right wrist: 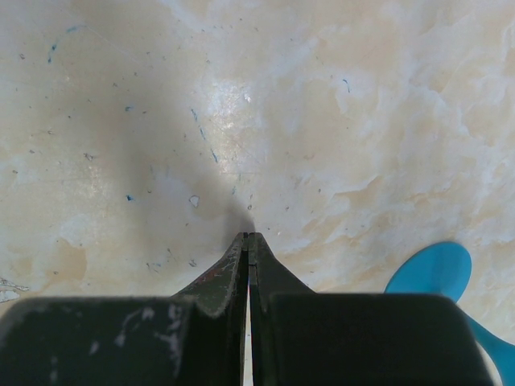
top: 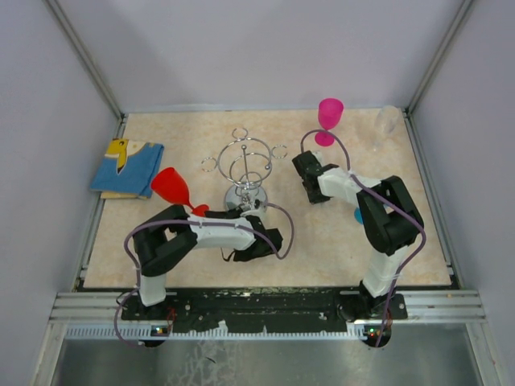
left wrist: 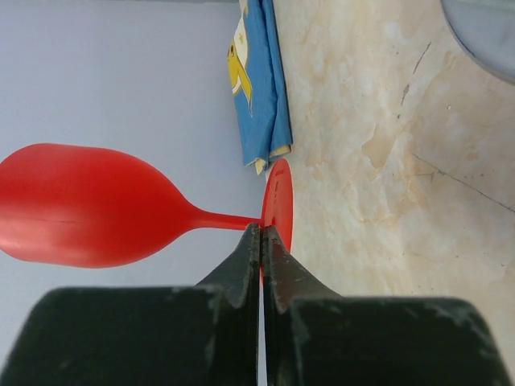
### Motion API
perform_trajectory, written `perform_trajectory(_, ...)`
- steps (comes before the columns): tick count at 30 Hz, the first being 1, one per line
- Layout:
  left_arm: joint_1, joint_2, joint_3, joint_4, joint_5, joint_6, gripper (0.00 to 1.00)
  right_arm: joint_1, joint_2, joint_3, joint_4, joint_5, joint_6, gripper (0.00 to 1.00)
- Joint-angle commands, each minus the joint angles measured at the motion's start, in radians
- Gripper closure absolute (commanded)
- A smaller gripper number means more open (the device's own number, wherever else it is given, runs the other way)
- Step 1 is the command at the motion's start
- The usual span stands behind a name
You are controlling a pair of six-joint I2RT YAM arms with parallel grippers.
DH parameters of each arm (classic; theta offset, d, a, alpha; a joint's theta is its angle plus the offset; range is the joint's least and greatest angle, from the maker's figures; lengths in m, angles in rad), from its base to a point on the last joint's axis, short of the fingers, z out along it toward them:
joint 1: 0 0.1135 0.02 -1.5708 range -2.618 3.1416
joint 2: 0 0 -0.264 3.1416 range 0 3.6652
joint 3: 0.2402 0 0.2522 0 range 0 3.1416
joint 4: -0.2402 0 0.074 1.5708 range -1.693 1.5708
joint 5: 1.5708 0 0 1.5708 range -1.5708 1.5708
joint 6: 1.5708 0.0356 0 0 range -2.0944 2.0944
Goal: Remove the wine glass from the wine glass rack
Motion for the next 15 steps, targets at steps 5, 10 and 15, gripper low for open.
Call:
perform_trajectory(5,-0.042,0.071,0.010,-0.106,0.019,-0.149,1.00,-0.010,-0.032,-0.010,0.013,-0.016,0.003,1.00)
perform_trajectory(10,-0.056,0.146,0.046,-0.209,0.012,-0.284,1.00,-0.012,-0.031,-0.013,0.014,-0.015,0.002,1.00)
perform_trajectory(15,-0.058,0.186,0.057,-0.239,0.025,-0.361,1.00,-0.013,-0.031,-0.012,0.014,-0.019,0.000,1.00)
